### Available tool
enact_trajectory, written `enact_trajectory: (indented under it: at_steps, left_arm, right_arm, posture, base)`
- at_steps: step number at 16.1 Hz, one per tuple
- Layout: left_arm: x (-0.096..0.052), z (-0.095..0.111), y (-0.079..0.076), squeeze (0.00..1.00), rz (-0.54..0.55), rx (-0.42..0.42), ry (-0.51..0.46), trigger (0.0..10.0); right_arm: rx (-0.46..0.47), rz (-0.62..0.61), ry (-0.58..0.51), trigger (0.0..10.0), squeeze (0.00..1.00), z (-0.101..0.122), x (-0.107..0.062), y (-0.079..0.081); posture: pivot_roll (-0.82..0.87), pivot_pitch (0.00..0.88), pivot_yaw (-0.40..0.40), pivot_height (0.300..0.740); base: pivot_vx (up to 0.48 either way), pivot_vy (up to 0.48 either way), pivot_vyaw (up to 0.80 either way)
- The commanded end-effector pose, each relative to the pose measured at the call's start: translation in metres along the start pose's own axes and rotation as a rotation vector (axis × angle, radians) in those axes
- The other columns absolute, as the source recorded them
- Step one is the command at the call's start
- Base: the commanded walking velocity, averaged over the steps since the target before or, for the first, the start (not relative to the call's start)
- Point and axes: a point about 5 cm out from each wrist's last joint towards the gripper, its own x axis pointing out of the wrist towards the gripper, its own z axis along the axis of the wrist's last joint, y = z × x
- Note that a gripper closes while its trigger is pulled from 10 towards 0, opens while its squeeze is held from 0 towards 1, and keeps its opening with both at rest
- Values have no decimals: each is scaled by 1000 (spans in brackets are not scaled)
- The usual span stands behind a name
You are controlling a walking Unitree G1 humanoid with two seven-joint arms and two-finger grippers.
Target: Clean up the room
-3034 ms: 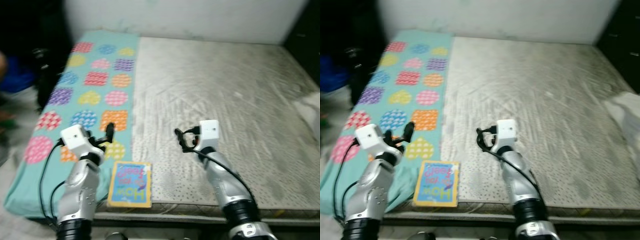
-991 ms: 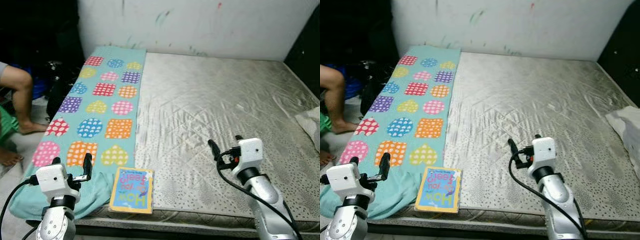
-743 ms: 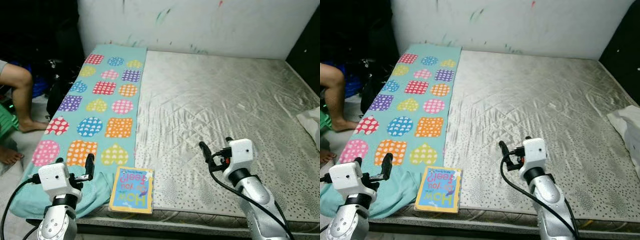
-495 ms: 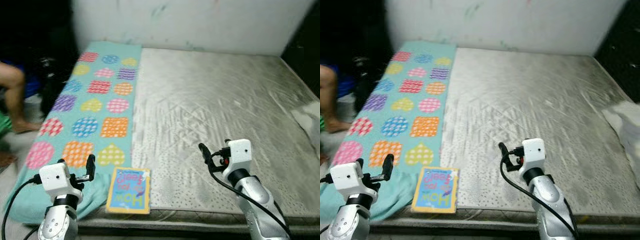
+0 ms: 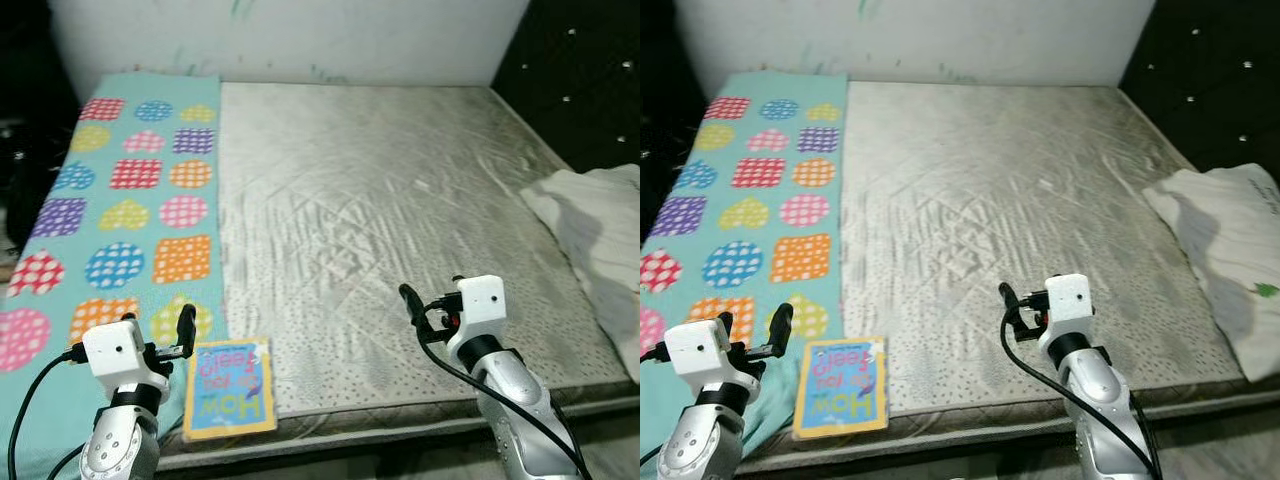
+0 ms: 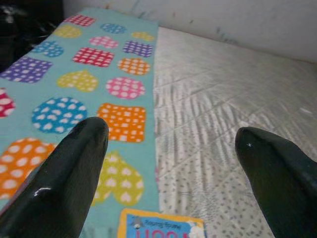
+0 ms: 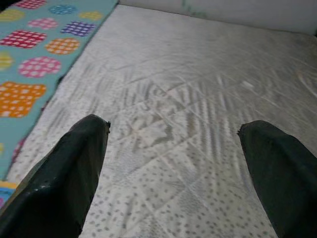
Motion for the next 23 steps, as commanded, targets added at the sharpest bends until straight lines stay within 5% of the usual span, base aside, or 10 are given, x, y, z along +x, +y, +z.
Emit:
enact_trajectory:
  at_steps: [1,12,23]
  left_arm:
    - [-1,2,-1,0,-6,-3,1,10000]
    - [2,1,-4,0,-8,-17,11,10000]
    - [6,1,-5,0,8,-13,4,10000]
  right_arm:
    - [-14,-3,-11,10000,0,4,-1,-1]
    - [-29,17,-14,10000,0,6,-3,0]
    - [-48,47,-23,10000,0,7,-2,2]
  posture:
    - [-84,121,-73,740]
    - [-101,136,-75,740]
    - [-105,121,-82,600]
  base:
    - [0,0,0]
    - [0,0,0]
    - [0,0,0]
